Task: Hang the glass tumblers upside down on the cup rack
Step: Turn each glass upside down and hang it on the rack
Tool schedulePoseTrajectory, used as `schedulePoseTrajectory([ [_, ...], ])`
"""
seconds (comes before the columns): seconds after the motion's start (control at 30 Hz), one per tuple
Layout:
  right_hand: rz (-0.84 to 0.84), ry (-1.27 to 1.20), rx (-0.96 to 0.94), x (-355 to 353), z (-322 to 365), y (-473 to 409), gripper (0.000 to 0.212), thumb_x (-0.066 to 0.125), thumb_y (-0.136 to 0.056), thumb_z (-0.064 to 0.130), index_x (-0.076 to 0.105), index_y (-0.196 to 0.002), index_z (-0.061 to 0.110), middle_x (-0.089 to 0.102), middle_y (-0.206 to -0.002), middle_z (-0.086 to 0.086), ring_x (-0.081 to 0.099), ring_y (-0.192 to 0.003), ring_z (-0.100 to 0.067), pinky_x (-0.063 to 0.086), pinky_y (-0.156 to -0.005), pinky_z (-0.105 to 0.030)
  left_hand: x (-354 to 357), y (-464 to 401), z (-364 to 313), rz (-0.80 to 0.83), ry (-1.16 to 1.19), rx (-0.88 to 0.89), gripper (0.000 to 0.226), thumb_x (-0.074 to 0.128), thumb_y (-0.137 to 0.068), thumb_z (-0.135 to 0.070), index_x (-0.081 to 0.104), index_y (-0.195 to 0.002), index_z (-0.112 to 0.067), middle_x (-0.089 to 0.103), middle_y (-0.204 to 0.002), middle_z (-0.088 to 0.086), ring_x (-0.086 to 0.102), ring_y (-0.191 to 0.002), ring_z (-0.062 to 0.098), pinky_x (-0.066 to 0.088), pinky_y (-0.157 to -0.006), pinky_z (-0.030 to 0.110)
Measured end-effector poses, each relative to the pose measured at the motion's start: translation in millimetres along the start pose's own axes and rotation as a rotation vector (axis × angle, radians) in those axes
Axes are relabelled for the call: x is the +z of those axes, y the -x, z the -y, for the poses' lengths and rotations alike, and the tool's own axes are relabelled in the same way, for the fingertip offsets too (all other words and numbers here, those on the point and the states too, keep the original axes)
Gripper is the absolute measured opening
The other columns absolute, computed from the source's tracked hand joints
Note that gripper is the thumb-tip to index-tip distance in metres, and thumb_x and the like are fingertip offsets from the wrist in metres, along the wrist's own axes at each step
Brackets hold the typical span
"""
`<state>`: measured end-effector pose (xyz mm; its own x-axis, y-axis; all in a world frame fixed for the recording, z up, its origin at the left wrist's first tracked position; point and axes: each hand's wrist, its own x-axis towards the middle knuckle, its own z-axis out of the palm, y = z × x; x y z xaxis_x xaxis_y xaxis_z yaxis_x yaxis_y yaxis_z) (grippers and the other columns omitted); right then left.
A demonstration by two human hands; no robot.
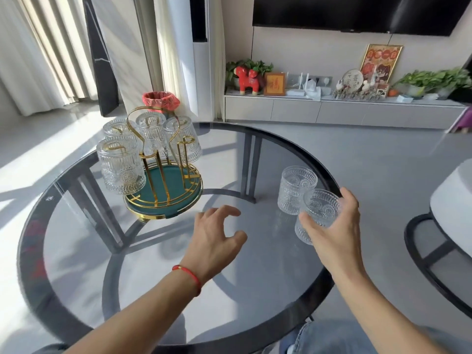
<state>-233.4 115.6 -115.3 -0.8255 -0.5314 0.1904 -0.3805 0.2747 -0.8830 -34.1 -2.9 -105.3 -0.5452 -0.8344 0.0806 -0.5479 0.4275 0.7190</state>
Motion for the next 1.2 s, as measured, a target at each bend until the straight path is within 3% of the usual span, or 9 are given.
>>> schedulePoseTrajectory([
  [0.27, 0.029, -0.148, 0.232, -6.6, -9.7, -7.2, 0.073, 0.088, -0.055, 0.054, 0.059, -0.118, 0.030, 0.071, -0.116, 0.005, 0.069, -0.106, -0.017, 0.056, -0.093, -0.041, 6.9, 9.2, -3.6, 0.067, 0.050, 0.007, 0.041, 0.066, -0.087, -0.024, 0.062, -0.128, -0.028, 0.064, -0.125, -0.004, 0.052, -0.124, 0.017, 0.053, -0.100, 0.045],
  [0.4, -0.005, -0.172, -0.054, -13.7, 14.8, 0.7, 0.057, 0.082, -0.068, 0.067, 0.058, -0.109, 0.036, 0.070, -0.108, 0.012, 0.068, -0.101, -0.006, 0.053, -0.081, -0.027, -2.1, 11.3, -13.0, 0.054, 0.261, -0.004, 0.037, 0.073, -0.089, -0.036, 0.064, -0.124, -0.029, 0.070, -0.115, -0.005, 0.066, -0.111, 0.015, 0.058, -0.091, 0.042],
  [0.53, 0.271, -0.175, -0.348, 0.8, 37.7, 18.0, 0.069, 0.082, -0.071, 0.068, 0.058, -0.127, 0.036, 0.068, -0.120, 0.012, 0.064, -0.113, -0.002, 0.048, -0.086, -0.012, -15.0, 15.5, -30.2, 0.174, 0.734, 0.039, 0.075, 0.074, -0.076, -0.056, 0.052, -0.141, -0.027, 0.065, -0.126, 0.007, 0.072, -0.103, 0.022, 0.062, -0.087, 0.052],
  [0.73, 0.451, -0.025, -0.545, 41.2, 52.6, 33.2, 0.089, 0.091, -0.064, 0.052, 0.055, -0.142, 0.029, 0.057, -0.124, 0.006, 0.056, -0.121, -0.001, 0.042, -0.099, -0.011, -36.8, 10.6, -23.1, 0.004, 0.553, -0.013, 0.077, 0.085, -0.060, -0.053, 0.060, -0.130, -0.030, 0.072, -0.112, -0.004, 0.071, -0.103, 0.008, 0.061, -0.088, 0.036],
  [0.83, 0.495, -0.199, -0.356, 50.3, 61.3, 32.6, 0.077, 0.071, -0.079, 0.069, 0.047, -0.144, 0.039, 0.061, -0.128, 0.012, 0.061, -0.121, -0.003, 0.048, -0.100, -0.023, -50.4, 0.9, -13.7, -0.020, 0.896, -0.149, 0.072, 0.083, -0.065, -0.040, 0.061, -0.127, -0.010, 0.073, -0.113, 0.014, 0.074, -0.095, 0.027, 0.060, -0.068, 0.038],
  [0.93, 0.577, -0.382, -0.129, 62.2, 74.0, 33.4, 0.070, 0.052, -0.087, 0.072, 0.049, -0.144, 0.030, 0.071, -0.120, 0.005, 0.076, -0.098, -0.019, 0.062, -0.087, -0.048, -60.8, -5.2, -10.1, 0.003, 1.152, -0.191, 0.053, 0.070, -0.089, -0.026, 0.057, -0.128, 0.008, 0.061, -0.120, 0.030, 0.068, -0.093, 0.034, 0.058, -0.068, 0.040],
  [1.0, 0.586, -0.411, -0.151, 73.1, 81.7, 34.2, 0.061, 0.053, -0.094, 0.062, 0.053, -0.138, 0.020, 0.076, -0.111, -0.005, 0.078, -0.089, -0.026, 0.064, -0.080, -0.051, -64.1, -7.4, -9.5, -0.004, 1.220, -0.219, 0.042, 0.060, -0.100, -0.019, 0.056, -0.129, 0.011, 0.054, -0.134, 0.037, 0.067, -0.104, 0.045, 0.061, -0.073, 0.045],
  [1.1, 0.482, -0.396, -0.142, 84.1, 96.9, 28.9, 0.065, 0.062, -0.091, 0.060, 0.052, -0.139, 0.017, 0.079, -0.106, -0.003, 0.080, -0.083, -0.022, 0.064, -0.072, -0.029, -69.7, -10.4, -10.6, -0.076, 1.147, -0.218, 0.032, 0.055, -0.104, -0.027, 0.065, -0.121, -0.002, 0.063, -0.131, 0.024, 0.067, -0.114, 0.044, 0.062, -0.088, 0.053],
  [1.2, 0.318, -0.207, -0.272, 88.0, 117.3, 16.6, 0.065, 0.069, -0.086, 0.065, 0.055, -0.137, 0.027, 0.075, -0.115, 0.002, 0.077, -0.093, -0.019, 0.061, -0.085, -0.042, -73.8, -9.4, -4.8, -0.260, 0.655, -0.168, 0.044, 0.049, -0.101, -0.047, 0.063, -0.107, -0.006, 0.068, -0.108, 0.017, 0.064, -0.103, 0.039, 0.056, -0.086, 0.053],
])
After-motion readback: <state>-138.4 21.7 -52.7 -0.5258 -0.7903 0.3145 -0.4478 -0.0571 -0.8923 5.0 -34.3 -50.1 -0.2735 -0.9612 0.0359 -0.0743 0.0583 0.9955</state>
